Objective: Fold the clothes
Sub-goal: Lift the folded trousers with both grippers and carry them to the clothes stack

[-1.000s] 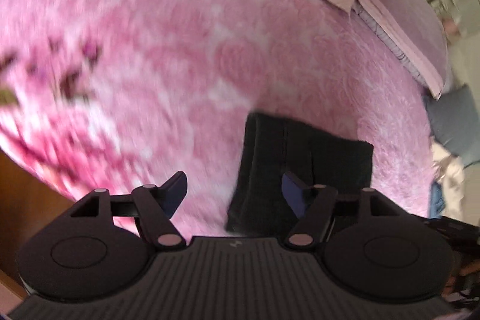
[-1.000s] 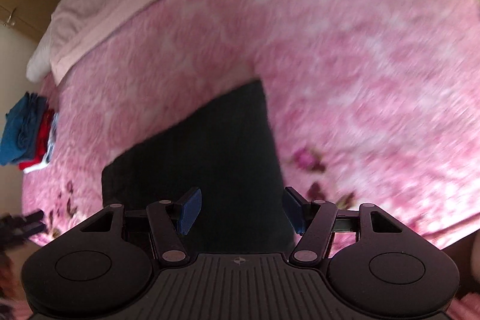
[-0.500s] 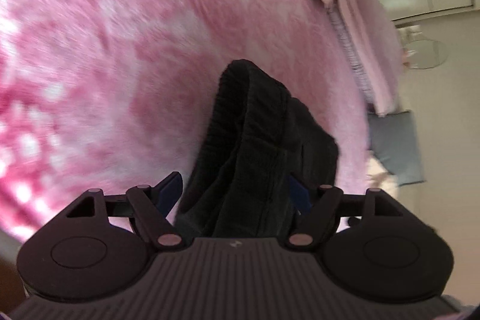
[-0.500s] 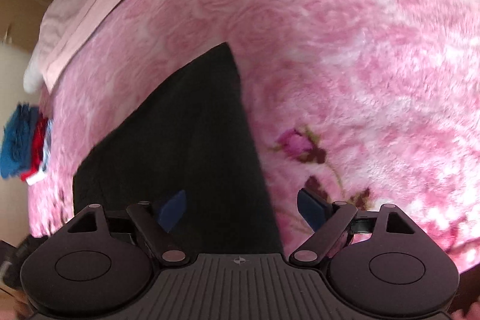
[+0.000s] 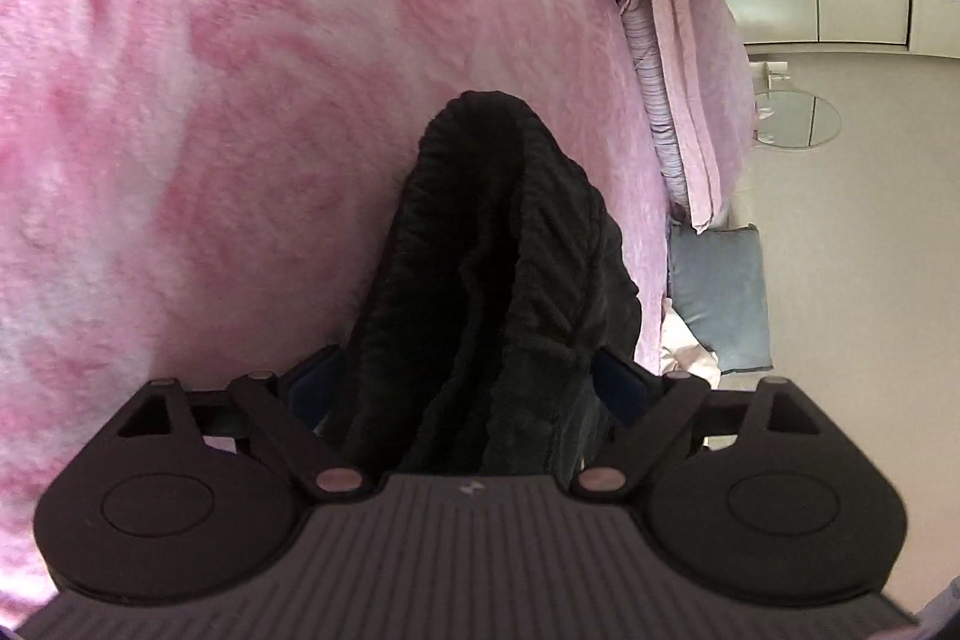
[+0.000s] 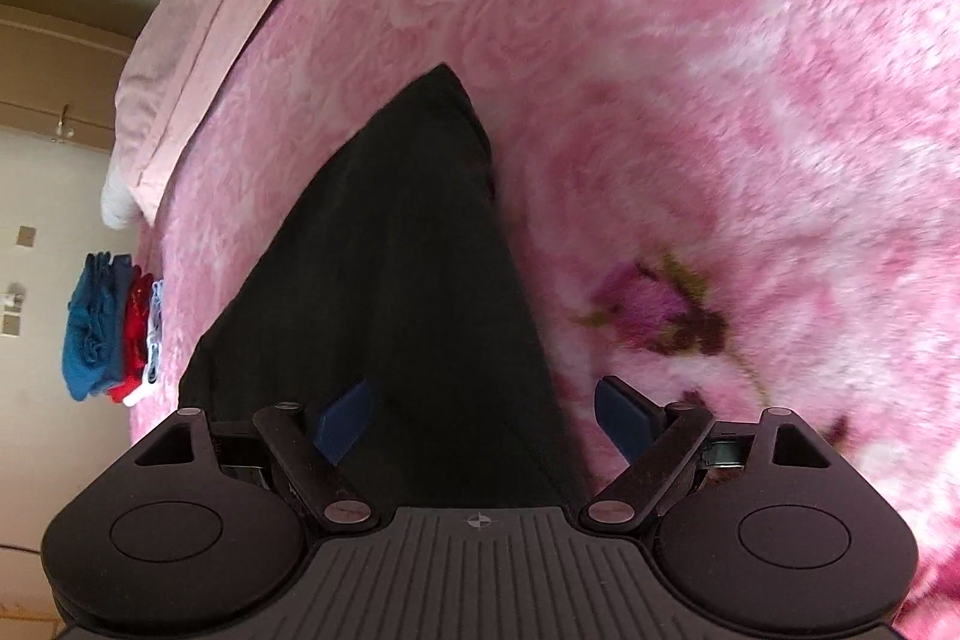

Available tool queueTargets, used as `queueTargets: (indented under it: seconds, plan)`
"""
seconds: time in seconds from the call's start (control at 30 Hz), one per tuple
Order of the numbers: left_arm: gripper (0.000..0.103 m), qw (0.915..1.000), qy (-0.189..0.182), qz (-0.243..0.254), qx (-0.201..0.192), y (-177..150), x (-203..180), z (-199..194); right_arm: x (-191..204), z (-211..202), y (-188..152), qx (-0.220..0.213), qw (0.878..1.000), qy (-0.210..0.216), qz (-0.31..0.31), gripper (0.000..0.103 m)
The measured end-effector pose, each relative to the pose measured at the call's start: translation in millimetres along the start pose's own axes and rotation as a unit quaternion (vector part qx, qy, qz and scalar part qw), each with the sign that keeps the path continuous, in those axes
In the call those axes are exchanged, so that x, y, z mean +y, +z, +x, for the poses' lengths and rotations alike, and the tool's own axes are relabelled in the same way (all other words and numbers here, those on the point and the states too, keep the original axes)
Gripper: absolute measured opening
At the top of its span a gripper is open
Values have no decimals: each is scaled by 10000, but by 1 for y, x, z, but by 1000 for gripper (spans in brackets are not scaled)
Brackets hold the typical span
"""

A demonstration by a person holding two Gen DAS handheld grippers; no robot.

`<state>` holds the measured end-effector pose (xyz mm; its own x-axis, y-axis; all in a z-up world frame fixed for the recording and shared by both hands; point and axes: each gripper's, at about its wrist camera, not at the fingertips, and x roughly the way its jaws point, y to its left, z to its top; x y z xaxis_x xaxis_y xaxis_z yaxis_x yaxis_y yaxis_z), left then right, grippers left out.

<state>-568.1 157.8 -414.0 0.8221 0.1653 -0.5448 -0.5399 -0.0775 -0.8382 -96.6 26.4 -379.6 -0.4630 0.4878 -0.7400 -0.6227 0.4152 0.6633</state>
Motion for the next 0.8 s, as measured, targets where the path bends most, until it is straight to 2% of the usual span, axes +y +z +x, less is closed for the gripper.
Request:
queueTargets:
  seconds: [0.23,0.27,0.3,0.37,0.4,0.47,0.53,0.67,0.8]
  plan:
    - [81,9996,56,247,122,2,-9,16,-8,13,8,78,9982,588,-129,84]
    - [80,9995,78,277,139,2,-11,18,-6,18,10,118,9976,666,-179,81]
    - [79,9994,88,286,146,3,-11,19,-4,24,12,158,9969,740,-232,74]
    - [69,9993,138,317,144,2,-12,19,1,34,16,210,9965,717,-373,66]
    - [66,9992,164,337,140,2,-13,19,3,36,18,225,9965,685,-425,55]
    - [55,9987,199,442,120,0,-17,16,0,33,18,235,9963,740,-371,43]
    - [51,9983,236,528,78,-3,-21,11,0,25,14,172,9960,823,-295,29]
    - [44,9978,255,612,-14,-8,-33,-2,10,14,11,91,9955,919,-191,24]
    - [42,9967,274,741,-195,-13,-54,-22,32,3,12,68,9936,1101,-238,23]
